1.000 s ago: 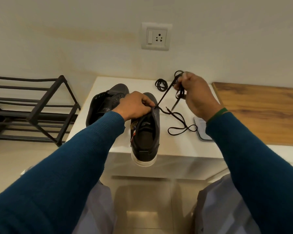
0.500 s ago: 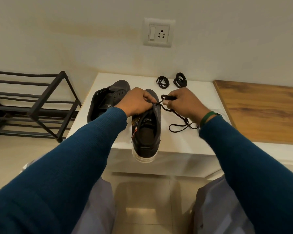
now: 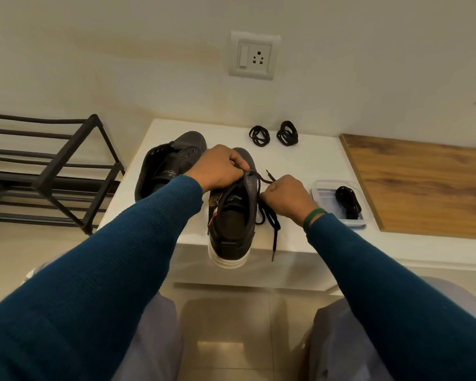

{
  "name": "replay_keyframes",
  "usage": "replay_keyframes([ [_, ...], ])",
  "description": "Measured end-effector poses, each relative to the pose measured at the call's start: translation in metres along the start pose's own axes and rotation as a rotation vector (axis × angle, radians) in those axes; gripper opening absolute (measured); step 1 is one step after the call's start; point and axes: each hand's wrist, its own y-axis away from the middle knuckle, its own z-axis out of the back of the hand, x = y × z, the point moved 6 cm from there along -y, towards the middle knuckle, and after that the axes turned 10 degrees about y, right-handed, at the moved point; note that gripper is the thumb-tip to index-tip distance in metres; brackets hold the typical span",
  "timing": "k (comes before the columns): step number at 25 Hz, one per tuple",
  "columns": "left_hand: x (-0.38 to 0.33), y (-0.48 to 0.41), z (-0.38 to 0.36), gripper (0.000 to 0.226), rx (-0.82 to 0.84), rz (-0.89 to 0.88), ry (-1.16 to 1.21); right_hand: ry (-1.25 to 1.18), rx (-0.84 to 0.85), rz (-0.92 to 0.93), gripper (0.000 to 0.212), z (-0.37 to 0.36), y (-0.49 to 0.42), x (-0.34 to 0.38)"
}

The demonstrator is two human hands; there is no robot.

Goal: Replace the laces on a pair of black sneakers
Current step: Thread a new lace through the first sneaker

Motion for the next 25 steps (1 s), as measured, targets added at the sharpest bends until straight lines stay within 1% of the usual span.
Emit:
replay_keyframes([
  [2,-0.001,0.0,0.0,0.016,0.004,0.01,-0.005,0.022,-0.054,0.02,0.022,0.009,-0.008,-0.001],
  [4,-0.004,0.002,0.0,0.018,0.012,0.018,-0.037,0.077,-0.235,-0.011,0.018,0.024,-0.017,-0.006],
  [5,-0.007,0.003,-0.001,0.02,0.023,0.017,-0.072,0.112,-0.323,-0.023,0.019,0.029,-0.02,-0.007],
  [6,-0.008,0.005,-0.001,0.024,0.038,0.016,-0.113,0.144,-0.362,-0.028,0.025,0.03,-0.025,-0.008],
  [8,-0.011,0.011,0.001,0.037,0.052,0.018,-0.207,0.168,-0.308,-0.046,0.034,0.023,-0.038,-0.011],
  [9,-0.011,0.013,0.004,0.041,0.04,0.023,-0.247,0.18,-0.263,-0.054,0.033,0.018,-0.044,-0.012],
  [10,-0.011,0.016,0.006,0.039,0.025,0.027,-0.276,0.184,-0.233,-0.064,0.029,0.015,-0.048,-0.014],
  [12,-0.009,0.02,0.009,0.026,0.014,0.043,-0.287,0.155,-0.236,-0.089,0.021,0.014,-0.053,-0.017],
  [13,-0.006,0.021,0.01,0.026,0.014,0.06,-0.271,0.137,-0.252,-0.094,0.019,0.016,-0.054,-0.015],
  [15,0.0,0.022,0.014,0.034,0.006,0.087,-0.212,0.027,-0.34,-0.064,0.015,0.029,-0.051,-0.008],
  [16,0.003,0.022,0.018,0.035,0.001,0.1,-0.169,-0.113,-0.391,-0.025,0.013,0.039,-0.048,-0.003],
  [17,0.007,0.022,0.02,0.034,0.003,0.125,-0.109,-0.308,-0.408,0.013,0.015,0.047,-0.044,0.003],
  [18,0.011,0.022,0.022,0.032,0.01,0.162,-0.038,-0.49,-0.379,0.058,0.021,0.053,-0.04,0.009],
  [19,0.014,0.022,0.024,0.029,0.021,0.201,0.024,-0.599,-0.334,0.107,0.025,0.056,-0.035,0.016],
  [20,0.016,0.023,0.024,0.028,0.033,0.236,0.065,-0.621,-0.289,0.157,0.025,0.056,-0.03,0.025],
  [22,0.019,0.023,0.023,0.027,0.053,0.27,0.09,-0.505,-0.238,0.25,0.017,0.052,-0.017,0.044],
  [25,0.021,0.019,0.022,0.029,0.051,0.276,0.05,-0.193,-0.201,0.342,0.022,0.033,-0.007,0.066],
])
